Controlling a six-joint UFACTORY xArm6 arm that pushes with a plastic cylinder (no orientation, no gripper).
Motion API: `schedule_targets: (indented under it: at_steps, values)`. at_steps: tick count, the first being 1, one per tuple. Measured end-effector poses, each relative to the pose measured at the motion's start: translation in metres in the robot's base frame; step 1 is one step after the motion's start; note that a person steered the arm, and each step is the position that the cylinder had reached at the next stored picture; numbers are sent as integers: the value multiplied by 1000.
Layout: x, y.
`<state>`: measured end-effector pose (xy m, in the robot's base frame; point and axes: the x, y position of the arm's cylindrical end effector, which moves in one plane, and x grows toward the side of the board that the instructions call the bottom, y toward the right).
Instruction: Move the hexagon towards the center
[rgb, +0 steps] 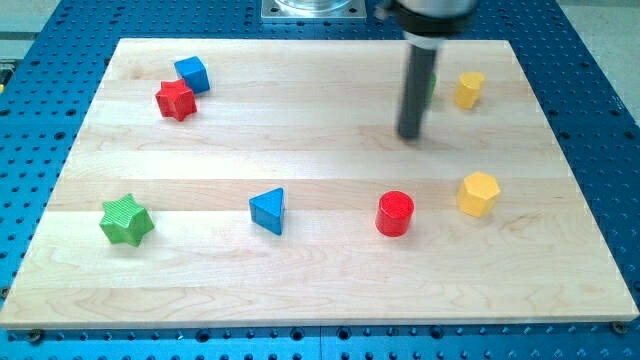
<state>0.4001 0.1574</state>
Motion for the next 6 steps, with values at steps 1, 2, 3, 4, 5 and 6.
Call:
schedule_targets:
  at_steps: [1,2,3,4,5,6]
  values:
    - [21,126]
    - [100,99]
    - [103,15]
    - [87,-73]
    - [83,-136]
    - [81,-142]
